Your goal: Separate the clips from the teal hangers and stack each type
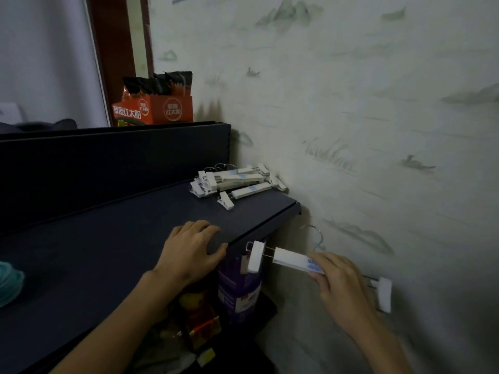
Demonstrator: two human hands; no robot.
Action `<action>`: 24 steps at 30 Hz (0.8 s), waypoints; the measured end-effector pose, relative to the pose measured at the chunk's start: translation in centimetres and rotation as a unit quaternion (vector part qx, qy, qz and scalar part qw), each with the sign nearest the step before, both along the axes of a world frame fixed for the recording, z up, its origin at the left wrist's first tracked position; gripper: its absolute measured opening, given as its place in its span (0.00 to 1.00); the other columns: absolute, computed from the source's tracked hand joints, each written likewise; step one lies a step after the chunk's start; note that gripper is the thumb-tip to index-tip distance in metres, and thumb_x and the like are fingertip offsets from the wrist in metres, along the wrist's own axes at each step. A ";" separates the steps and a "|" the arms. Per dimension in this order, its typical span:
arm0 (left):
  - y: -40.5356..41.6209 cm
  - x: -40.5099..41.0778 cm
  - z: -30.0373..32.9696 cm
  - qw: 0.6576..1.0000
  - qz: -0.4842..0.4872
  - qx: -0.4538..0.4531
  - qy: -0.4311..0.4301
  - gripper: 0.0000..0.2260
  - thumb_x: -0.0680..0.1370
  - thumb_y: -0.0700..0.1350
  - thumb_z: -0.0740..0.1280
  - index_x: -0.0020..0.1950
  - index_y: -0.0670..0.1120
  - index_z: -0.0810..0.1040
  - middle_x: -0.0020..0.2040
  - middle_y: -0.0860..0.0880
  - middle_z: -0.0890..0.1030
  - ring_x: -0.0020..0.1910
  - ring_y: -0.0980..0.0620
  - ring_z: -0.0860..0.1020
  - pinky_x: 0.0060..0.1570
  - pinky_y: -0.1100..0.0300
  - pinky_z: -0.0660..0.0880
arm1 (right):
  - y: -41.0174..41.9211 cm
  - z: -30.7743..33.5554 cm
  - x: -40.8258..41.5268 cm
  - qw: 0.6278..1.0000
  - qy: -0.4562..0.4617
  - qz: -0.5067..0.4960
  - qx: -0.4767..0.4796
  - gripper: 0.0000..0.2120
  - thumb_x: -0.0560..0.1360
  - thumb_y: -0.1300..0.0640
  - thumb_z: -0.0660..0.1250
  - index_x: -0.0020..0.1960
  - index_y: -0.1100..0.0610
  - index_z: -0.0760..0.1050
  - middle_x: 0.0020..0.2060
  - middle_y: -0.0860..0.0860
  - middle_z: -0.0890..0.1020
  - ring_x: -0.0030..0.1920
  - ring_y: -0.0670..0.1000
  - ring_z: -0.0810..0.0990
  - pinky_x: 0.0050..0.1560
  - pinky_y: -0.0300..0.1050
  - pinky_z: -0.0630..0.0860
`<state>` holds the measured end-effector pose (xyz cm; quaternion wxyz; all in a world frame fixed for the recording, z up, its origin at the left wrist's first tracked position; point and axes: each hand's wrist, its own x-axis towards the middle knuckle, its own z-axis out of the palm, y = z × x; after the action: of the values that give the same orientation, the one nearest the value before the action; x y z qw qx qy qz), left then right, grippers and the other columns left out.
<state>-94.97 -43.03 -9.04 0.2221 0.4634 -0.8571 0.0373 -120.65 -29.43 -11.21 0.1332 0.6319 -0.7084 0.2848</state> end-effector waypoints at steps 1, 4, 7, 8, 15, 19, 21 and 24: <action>-1.2 -0.4 0.3 1.000 0.005 0.001 0.005 0.25 0.73 0.63 0.56 0.62 0.50 0.76 0.61 0.51 0.77 0.59 0.48 0.74 0.58 0.52 0.69 | -1.0 0.4 -0.5 1.000 0.007 0.003 -0.001 0.21 0.61 0.66 0.78 0.54 0.60 0.80 0.44 0.54 0.83 0.41 0.56 0.81 0.44 0.52 0.79; -4.5 -1.7 1.1 1.000 0.013 0.002 0.020 0.24 0.74 0.62 0.57 0.63 0.50 0.76 0.62 0.50 0.76 0.60 0.48 0.73 0.58 0.51 0.68 | -4.1 1.8 -2.6 1.000 0.030 0.007 -0.008 0.20 0.63 0.67 0.77 0.54 0.60 0.80 0.45 0.53 0.83 0.42 0.56 0.81 0.44 0.52 0.78; -7.4 -2.3 1.3 0.999 0.020 -0.002 0.033 0.25 0.73 0.62 0.56 0.63 0.50 0.76 0.62 0.50 0.76 0.60 0.47 0.74 0.58 0.50 0.68 | -7.8 3.1 -4.0 0.999 0.032 0.018 -0.011 0.19 0.67 0.66 0.74 0.57 0.59 0.79 0.48 0.52 0.82 0.46 0.55 0.79 0.48 0.51 0.76; -8.2 -2.2 1.2 0.999 0.025 -0.004 0.036 0.24 0.73 0.62 0.57 0.63 0.51 0.76 0.62 0.50 0.76 0.60 0.48 0.74 0.58 0.50 0.69 | -9.2 3.3 -4.1 0.999 0.037 0.028 -0.009 0.19 0.67 0.66 0.74 0.57 0.58 0.79 0.49 0.52 0.82 0.46 0.55 0.79 0.48 0.51 0.76; -12.9 0.7 1.0 0.996 0.084 -0.004 0.038 0.20 0.75 0.60 0.61 0.63 0.52 0.75 0.62 0.52 0.75 0.60 0.50 0.73 0.58 0.54 0.67 | -17.9 3.2 -3.3 0.994 0.048 0.096 0.001 0.20 0.68 0.65 0.73 0.59 0.57 0.78 0.51 0.51 0.82 0.51 0.55 0.79 0.53 0.49 0.73; -14.2 2.2 1.1 0.992 0.122 0.007 0.043 0.21 0.76 0.60 0.61 0.65 0.53 0.73 0.64 0.53 0.73 0.62 0.51 0.72 0.60 0.55 0.66 | -21.9 3.3 -2.7 0.990 0.021 0.137 0.019 0.19 0.74 0.62 0.68 0.64 0.55 0.75 0.58 0.51 0.79 0.58 0.54 0.75 0.60 0.48 0.69; -14.7 2.7 1.0 0.989 0.142 0.009 0.042 0.20 0.76 0.60 0.61 0.65 0.53 0.73 0.64 0.54 0.73 0.61 0.52 0.72 0.60 0.55 0.66 | -23.8 3.7 -2.4 0.986 0.013 0.163 0.017 0.19 0.74 0.62 0.67 0.64 0.55 0.74 0.59 0.51 0.78 0.59 0.54 0.74 0.60 0.48 0.69; -15.6 3.1 0.6 0.984 0.171 0.011 0.042 0.20 0.76 0.59 0.61 0.65 0.53 0.73 0.63 0.54 0.74 0.60 0.52 0.72 0.60 0.55 0.67 | -27.0 4.6 -2.3 0.979 0.004 0.202 0.010 0.19 0.74 0.63 0.67 0.64 0.55 0.74 0.59 0.51 0.78 0.59 0.53 0.74 0.61 0.45 0.67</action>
<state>-91.87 -58.59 -8.44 0.2433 0.6067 -0.7554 0.0458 -122.91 -56.45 -6.57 0.0694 0.7643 -0.5686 0.2961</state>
